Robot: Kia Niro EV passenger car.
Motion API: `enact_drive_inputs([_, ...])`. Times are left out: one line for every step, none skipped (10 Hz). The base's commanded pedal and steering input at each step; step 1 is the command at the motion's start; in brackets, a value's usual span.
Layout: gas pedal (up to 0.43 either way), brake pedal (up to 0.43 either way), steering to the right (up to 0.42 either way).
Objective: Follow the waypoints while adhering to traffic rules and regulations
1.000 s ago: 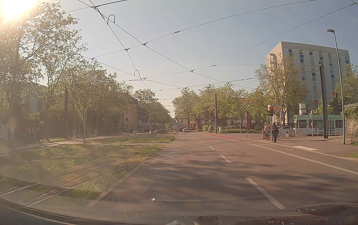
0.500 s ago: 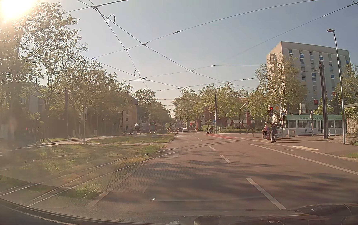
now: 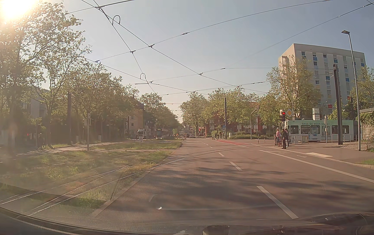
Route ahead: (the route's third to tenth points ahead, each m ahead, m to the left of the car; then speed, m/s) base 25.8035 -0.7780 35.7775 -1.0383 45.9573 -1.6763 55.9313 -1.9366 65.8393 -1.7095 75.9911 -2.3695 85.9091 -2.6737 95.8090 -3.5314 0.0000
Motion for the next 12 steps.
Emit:
enact_drive_inputs([0.000, 0.250, -0.013])
enact_drive_inputs([0.000, 0.256, -0.009])
enact_drive_inputs([0.000, 0.256, -0.009])
enact_drive_inputs([0.000, 0.250, -0.009])
enact_drive_inputs([0.000, 0.256, -0.009])
enact_drive_inputs([0.000, 0.256, -0.009])
enact_drive_inputs([0.000, 0.256, -0.009])
enact_drive_inputs([0.000, 0.256, -0.009])
enact_drive_inputs([0.000, 0.256, -0.009])
enact_drive_inputs([0.000, 0.256, -0.009])
enact_drive_inputs([0.000, 0.262, -0.009])
enact_drive_inputs([0.000, 0.262, -0.012])
